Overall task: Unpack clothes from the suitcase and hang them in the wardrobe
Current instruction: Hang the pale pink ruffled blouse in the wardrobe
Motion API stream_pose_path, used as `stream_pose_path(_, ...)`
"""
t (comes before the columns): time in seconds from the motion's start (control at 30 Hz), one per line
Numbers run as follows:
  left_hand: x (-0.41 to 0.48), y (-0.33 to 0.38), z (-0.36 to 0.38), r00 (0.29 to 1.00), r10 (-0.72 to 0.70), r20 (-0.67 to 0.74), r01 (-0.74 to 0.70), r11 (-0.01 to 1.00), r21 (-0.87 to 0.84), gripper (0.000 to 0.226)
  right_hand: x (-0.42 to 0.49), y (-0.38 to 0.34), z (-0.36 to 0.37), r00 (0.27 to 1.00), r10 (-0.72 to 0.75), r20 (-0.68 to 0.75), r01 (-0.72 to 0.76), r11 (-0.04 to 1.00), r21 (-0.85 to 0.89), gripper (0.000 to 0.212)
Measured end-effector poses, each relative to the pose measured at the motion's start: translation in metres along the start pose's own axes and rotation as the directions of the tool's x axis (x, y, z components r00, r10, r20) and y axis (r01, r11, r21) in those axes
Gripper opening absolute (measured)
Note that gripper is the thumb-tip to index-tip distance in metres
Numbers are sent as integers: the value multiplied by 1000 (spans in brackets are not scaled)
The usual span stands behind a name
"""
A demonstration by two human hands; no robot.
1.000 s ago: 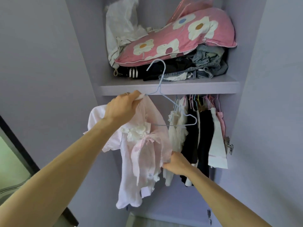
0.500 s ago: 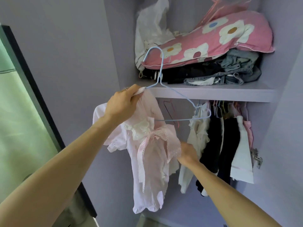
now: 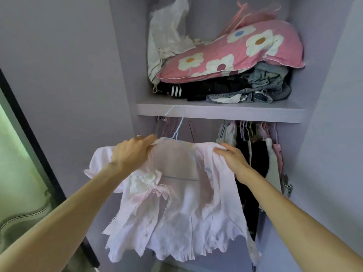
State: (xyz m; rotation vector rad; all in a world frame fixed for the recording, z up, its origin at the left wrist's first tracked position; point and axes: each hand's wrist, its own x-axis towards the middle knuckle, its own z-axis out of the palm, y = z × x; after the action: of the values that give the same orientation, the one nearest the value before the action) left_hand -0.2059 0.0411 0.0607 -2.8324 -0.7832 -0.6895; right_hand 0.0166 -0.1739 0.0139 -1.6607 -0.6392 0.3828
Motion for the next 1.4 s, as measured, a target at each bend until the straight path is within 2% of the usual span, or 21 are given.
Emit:
stream_pose_path(0.03, 1, 12, 4, 1000, 4, 14, -5, 999, 36, 26, -7, -10, 2, 999, -22, 26, 21, 1000, 13, 11)
stream_pose_path(0.1, 0, 31, 12, 999, -15, 40, 14, 999, 32, 26, -21, -28, 6, 985, -27, 171, 20, 999, 41, 11)
stream_pose_path(0.17, 0, 44, 21, 998, -45, 38, 46, 998, -46, 25, -33, -38, 3, 906, 8, 424, -26, 999, 37, 12)
stream_pose_path(0.2, 0, 46, 24, 998, -54, 26, 57, 995, -86, 25, -36, -40, 0, 877, 12, 480, -24, 1000, 19, 13)
stream_pose_path(0.23, 1, 47, 27, 998, -62, 15, 63, 989, -134, 26, -35, -40, -4, 891, -16, 455, 23, 1000, -9, 13)
stream_pose_path(0.27, 2, 47, 28, 997, -74, 2, 73, 978, -194, 26, -28, -36, -11, 940, -77, 333, 116, 988, -99, 15)
stream_pose_path(0.3, 4, 48, 28, 996, -81, -22, 72, 961, -267, 25, -21, -33, -18, 971, -166, 170, 213, 925, -313, 22)
stream_pose_path(0.33, 4, 48, 28, 996, -78, -47, 58, 941, -334, 24, -16, -29, -23, 971, -223, 91, 235, 788, -569, 36)
stream_pose_path(0.37, 5, 48, 29, 995, -65, -73, 31, 919, -392, 23, -15, -26, -23, 970, -226, 87, 218, 656, -722, 44)
stream_pose_path(0.4, 3, 51, 31, 995, -47, -88, 3, 898, -440, 21, -15, -22, -23, 974, -198, 111, 209, 591, -779, 40)
stream_pose_path(0.43, 3, 54, 33, 994, -28, -101, -24, 879, -476, 18, -17, -20, -23, 977, -168, 133, 210, 633, -745, 38)
stream_pose_path(0.5, 0, 56, 38, 997, -21, -77, -20, 870, -492, 16, -20, -12, -22, 980, -176, 92, 196, 782, -592, 49)
stream_pose_path(0.6, -7, 50, 52, 999, -11, 42, 22, 957, -291, 44, -21, -6, -32, 973, -228, -20, 195, 872, -449, 51)
stream_pose_path(0.7, -18, 52, 62, 983, -29, 183, 60, 984, -168, 65, -28, 2, -33, 970, -234, -66, 180, 873, -454, 49)
stream_pose_path(0.77, -20, 67, 62, 982, 4, 187, 46, 963, -265, 70, -31, 9, -31, 964, -249, -92, 183, 874, -451, 48)
stream_pose_path(0.9, -1, 96, 53, 975, 16, 220, 110, 832, -544, 37, -39, 17, -34, 971, -228, -75, 183, 905, -384, 45)
stream_pose_path(0.97, 0, 107, 58, 989, -2, 150, 92, 802, -590, 19, -46, 20, -36, 991, -136, 17, 134, 931, -340, 46)
stream_pose_path(1.07, -10, 122, 71, 997, -50, 60, 75, 825, -560, 19, -50, 28, -46, 990, -11, 139, 53, 953, -298, 40)
stream_pose_path(1.2, -24, 134, 97, 999, -37, 25, 45, 777, -628, 17, -56, 39, -66, 975, 42, 219, 57, 901, -429, 39)
stream_pose_path(1.3, -24, 145, 108, 993, -45, 106, 103, 753, -650, 16, -57, 41, -71, 975, 56, 215, 50, 889, -456, 40)
stream_pose_path(1.4, -16, 148, 115, 973, -8, 229, 146, 794, -590, 27, -58, 45, -64, 989, 102, 111, -43, 897, -439, 30)
